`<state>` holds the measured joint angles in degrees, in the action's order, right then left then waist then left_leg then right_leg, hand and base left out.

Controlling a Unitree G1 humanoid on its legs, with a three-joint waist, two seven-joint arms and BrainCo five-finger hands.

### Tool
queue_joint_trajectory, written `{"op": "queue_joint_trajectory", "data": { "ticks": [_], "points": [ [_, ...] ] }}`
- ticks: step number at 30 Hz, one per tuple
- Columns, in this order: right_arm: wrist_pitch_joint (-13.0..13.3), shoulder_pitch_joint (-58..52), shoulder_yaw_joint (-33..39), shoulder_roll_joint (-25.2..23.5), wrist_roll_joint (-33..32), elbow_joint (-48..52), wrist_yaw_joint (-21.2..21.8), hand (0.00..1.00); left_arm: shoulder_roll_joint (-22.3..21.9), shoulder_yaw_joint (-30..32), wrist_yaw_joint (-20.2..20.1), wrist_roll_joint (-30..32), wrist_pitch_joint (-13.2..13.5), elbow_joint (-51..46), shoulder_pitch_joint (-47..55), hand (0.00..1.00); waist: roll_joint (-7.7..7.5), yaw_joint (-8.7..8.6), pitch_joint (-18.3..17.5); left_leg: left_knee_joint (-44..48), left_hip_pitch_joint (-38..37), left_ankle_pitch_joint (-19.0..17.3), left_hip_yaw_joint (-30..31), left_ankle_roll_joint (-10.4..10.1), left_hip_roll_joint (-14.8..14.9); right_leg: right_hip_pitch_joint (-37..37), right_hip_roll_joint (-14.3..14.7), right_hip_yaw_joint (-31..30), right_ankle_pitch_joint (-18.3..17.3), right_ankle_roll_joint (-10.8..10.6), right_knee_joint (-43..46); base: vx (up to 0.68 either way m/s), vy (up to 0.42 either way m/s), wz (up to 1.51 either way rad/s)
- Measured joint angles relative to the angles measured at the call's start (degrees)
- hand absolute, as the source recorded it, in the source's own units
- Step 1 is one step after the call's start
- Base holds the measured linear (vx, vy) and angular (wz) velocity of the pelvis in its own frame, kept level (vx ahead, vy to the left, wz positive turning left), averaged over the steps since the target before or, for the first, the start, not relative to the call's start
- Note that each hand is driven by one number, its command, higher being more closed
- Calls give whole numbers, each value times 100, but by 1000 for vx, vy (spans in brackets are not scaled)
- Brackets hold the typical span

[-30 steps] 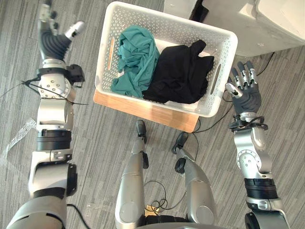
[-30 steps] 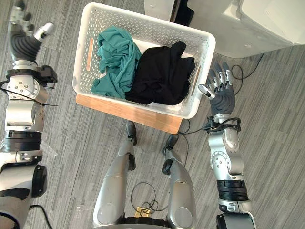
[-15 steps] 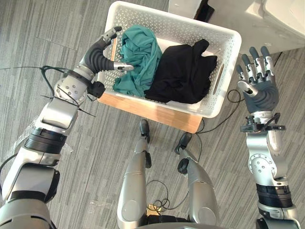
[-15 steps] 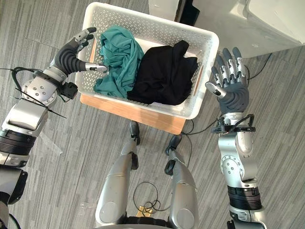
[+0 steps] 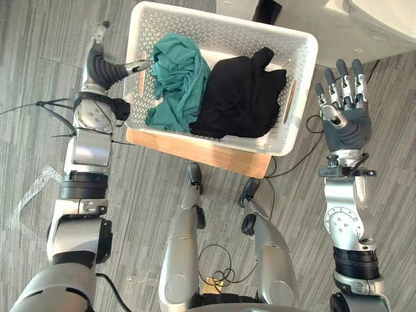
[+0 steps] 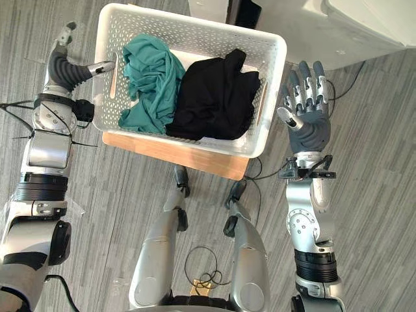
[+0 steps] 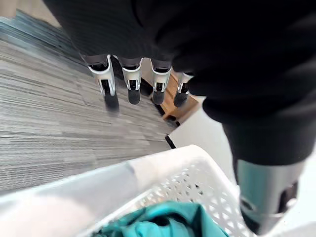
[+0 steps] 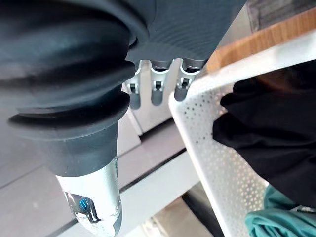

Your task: Pick up the laundry basket with both hands and put the clothes into the washing machine.

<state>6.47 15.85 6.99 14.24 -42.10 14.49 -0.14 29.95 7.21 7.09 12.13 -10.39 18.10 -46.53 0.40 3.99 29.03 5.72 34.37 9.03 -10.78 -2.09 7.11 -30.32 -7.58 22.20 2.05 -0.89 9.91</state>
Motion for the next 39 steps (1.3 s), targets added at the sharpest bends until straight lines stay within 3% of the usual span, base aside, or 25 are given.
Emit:
{"op": "queue_joint_trajectory", "data": {
  "ticks": [5,10,14,19,23,32,39],
  "points": [
    [-3,48,2,-92,47,-440,-116,0,-102,508,450,-46,-37,-10,-61,0,0,3,0,-180,-13,101,-2,66,-27,10,52,-15,133,-9,-213,5,3,-3],
    [-8,40,7,-160,145,-457,-114,0,-102,613,444,-41,-43,-182,-72,0,0,4,0,-180,-31,104,23,70,-43,40,47,-9,135,-10,-220,9,8,1],
    [-20,24,29,-159,172,-457,-115,0,-87,565,110,-34,-44,-315,-11,0,0,9,0,-191,-33,113,33,82,-47,43,42,-5,135,-10,-221,0,0,0],
    [-71,-67,197,-123,166,-453,-112,0,267,-112,-563,-339,-19,-518,263,0,0,12,0,-198,-33,112,15,82,-42,37,38,-4,135,-10,-223,4,2,-1],
    [-79,-226,259,11,103,-255,-105,0,547,-704,-1014,-809,161,-702,281,0,0,31,0,-198,-22,109,-30,79,-20,20,40,-2,135,-10,-222,10,4,-2],
    [-78,-334,252,94,-12,58,-74,0,668,-942,-1029,-448,221,-620,247,0,0,18,0,-184,-13,105,-66,74,-3,15,41,-2,135,-11,-212,0,0,0],
    [-76,-214,251,94,-57,58,-75,0,327,-966,-864,21,196,-57,-26,0,0,10,0,-175,-5,106,-103,74,5,-6,44,-29,155,-5,-211,1,3,-1]
  ]
}}
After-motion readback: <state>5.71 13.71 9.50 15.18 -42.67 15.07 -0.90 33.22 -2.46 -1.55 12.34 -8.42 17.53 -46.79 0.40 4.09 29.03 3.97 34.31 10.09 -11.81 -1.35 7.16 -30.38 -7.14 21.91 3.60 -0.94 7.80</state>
